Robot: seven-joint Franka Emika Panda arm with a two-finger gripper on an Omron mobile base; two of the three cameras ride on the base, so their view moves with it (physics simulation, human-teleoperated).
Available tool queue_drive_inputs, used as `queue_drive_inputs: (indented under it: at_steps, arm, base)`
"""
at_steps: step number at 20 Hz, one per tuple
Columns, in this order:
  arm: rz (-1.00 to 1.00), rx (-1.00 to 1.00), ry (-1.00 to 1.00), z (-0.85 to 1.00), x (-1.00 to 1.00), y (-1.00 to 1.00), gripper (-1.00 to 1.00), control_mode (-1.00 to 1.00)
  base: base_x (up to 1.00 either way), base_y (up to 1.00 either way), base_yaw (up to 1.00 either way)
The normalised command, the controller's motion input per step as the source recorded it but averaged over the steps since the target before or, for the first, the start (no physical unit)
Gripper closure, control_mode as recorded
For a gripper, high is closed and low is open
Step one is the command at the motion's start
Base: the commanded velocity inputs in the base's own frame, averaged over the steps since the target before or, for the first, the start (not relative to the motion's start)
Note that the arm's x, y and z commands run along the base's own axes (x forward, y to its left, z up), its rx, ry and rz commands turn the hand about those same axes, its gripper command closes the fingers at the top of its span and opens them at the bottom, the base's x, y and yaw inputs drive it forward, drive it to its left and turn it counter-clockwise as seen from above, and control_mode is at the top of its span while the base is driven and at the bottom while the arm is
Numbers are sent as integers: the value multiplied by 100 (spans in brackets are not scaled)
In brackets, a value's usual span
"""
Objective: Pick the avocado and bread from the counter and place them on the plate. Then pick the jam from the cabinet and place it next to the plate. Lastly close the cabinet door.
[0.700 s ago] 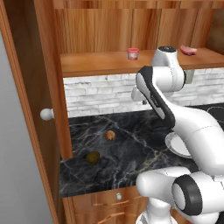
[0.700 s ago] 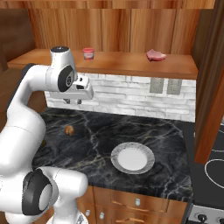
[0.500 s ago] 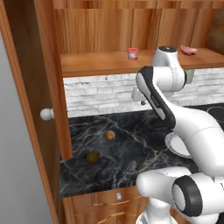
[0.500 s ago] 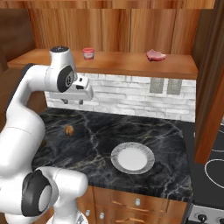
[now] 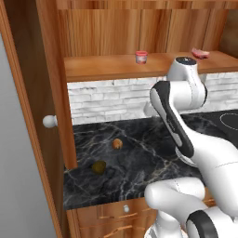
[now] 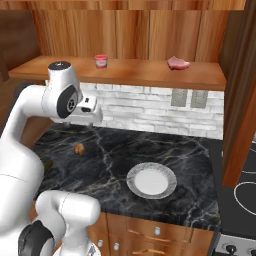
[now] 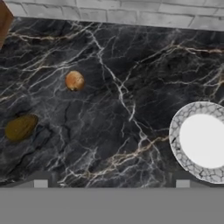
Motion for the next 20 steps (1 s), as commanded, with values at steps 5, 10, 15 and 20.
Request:
queue_drive_inputs:
  at_steps: [5,10,15,20]
  arm:
    - [0,8,-3,-32,-26,0,-100,-100]
    - [0,5,0,-27,-5,6,-100,-100]
    - [0,0,0,-27,1,23,-100,-100]
    - [0,0,0,-25,12,33,-100,-100]
  base:
    - [0,0,0]
    - [0,0,0]
    - [0,0,0]
    - [0,0,0]
